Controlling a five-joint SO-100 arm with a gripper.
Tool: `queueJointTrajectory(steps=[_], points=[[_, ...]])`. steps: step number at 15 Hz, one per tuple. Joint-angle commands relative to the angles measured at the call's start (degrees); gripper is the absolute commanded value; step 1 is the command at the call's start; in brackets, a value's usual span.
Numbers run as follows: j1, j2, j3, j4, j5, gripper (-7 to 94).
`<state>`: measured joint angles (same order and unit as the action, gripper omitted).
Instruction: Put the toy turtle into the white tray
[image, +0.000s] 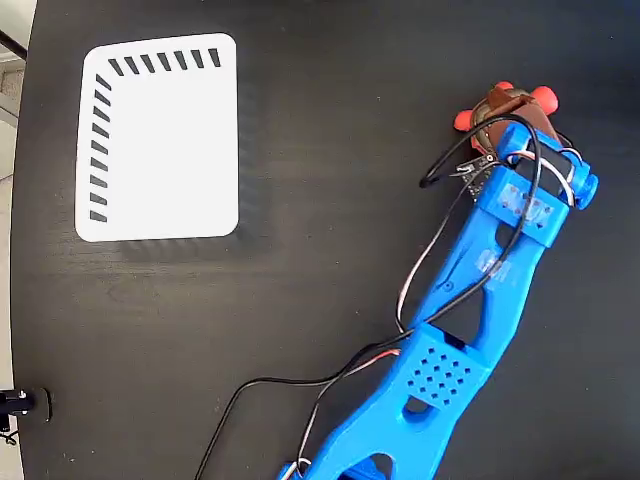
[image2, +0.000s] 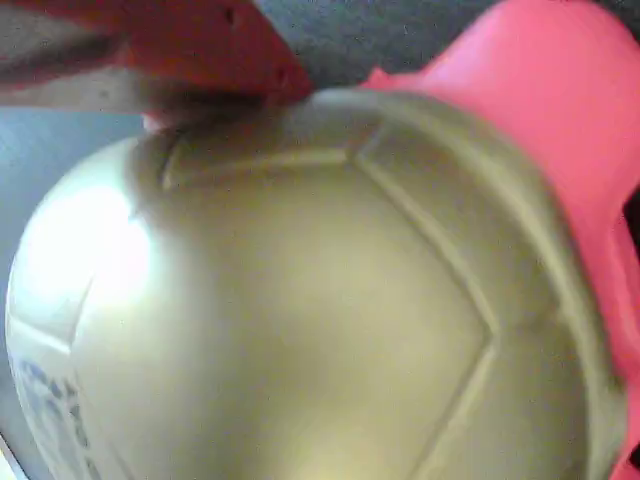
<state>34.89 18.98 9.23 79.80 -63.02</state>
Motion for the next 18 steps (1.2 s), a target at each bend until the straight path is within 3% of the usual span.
queueJointTrajectory(steps=[1,6,18], points=[[0.8,3.3,-3.3,1.5,-0.4,14],[1.5,4.3,-4.3,3.9,-1.1,-3],[1.4,37.9,22.7,3.7,7.7,-3]])
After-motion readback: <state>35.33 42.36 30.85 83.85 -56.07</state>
